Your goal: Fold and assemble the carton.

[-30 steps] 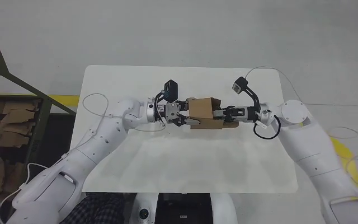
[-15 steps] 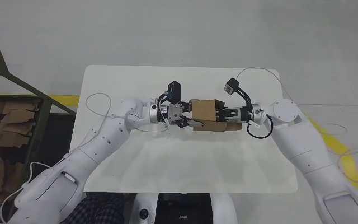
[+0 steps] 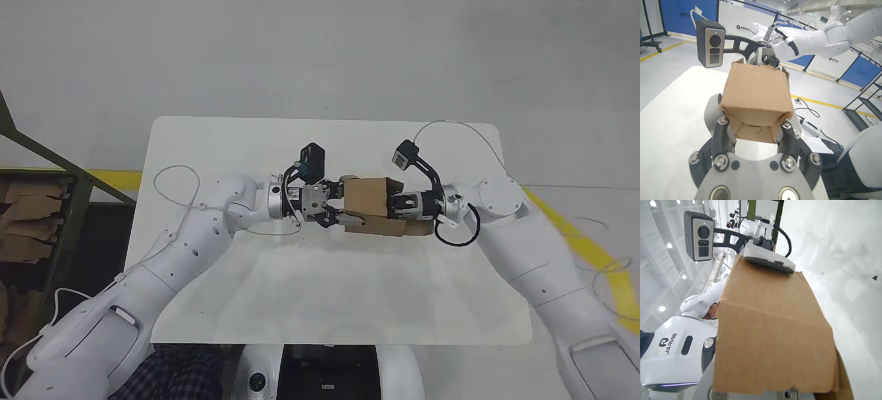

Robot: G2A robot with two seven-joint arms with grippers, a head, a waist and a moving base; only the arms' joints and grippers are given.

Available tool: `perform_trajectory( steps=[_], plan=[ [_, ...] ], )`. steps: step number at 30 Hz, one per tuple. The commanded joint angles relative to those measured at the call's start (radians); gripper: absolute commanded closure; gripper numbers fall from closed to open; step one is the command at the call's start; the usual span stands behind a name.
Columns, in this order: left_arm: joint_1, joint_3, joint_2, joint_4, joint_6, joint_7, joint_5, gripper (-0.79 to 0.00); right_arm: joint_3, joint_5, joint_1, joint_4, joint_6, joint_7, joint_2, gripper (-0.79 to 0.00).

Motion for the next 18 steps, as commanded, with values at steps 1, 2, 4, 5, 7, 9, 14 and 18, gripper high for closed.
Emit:
perform_trajectory(
  steps=[1, 2, 4, 5, 7, 9, 14, 18],
  plan=[
    [0.001, -0.001, 0.0, -0.002, 0.0, 0.0, 0.0, -0.526, -0.001, -0.001, 0.002, 0.003, 0.0, 0.002, -0.003, 0.0],
    [0.001, -0.001, 0.0, -0.002, 0.0, 0.001, 0.0, -0.526, -0.001, -0.001, 0.002, 0.004, -0.002, 0.003, -0.003, 0.0],
    [0.002, -0.002, 0.0, -0.002, 0.0, 0.002, -0.001, -0.529, 0.002, 0.0, 0.002, 0.007, -0.004, 0.004, -0.005, 0.0],
    [0.003, -0.002, 0.0, -0.002, 0.0, 0.002, -0.002, -0.529, 0.003, 0.0, 0.002, 0.009, -0.003, 0.004, -0.005, 0.0],
    [0.004, -0.001, 0.0, -0.004, 0.0, 0.002, -0.005, -0.533, 0.006, 0.005, 0.0, 0.01, -0.004, 0.007, -0.007, 0.0],
    [0.005, 0.001, -0.001, -0.007, 0.0, 0.002, -0.008, -0.533, 0.009, 0.008, -0.003, 0.01, -0.006, 0.01, -0.008, 0.0],
    [0.004, 0.006, -0.002, -0.008, 0.0, -0.004, -0.015, -0.536, 0.011, 0.012, -0.007, 0.012, -0.009, 0.01, -0.013, 0.0],
    [0.003, 0.008, -0.002, -0.008, 0.0, -0.008, -0.021, -0.545, 0.012, 0.018, -0.009, 0.015, -0.012, 0.014, -0.017, 0.0]
  ],
)
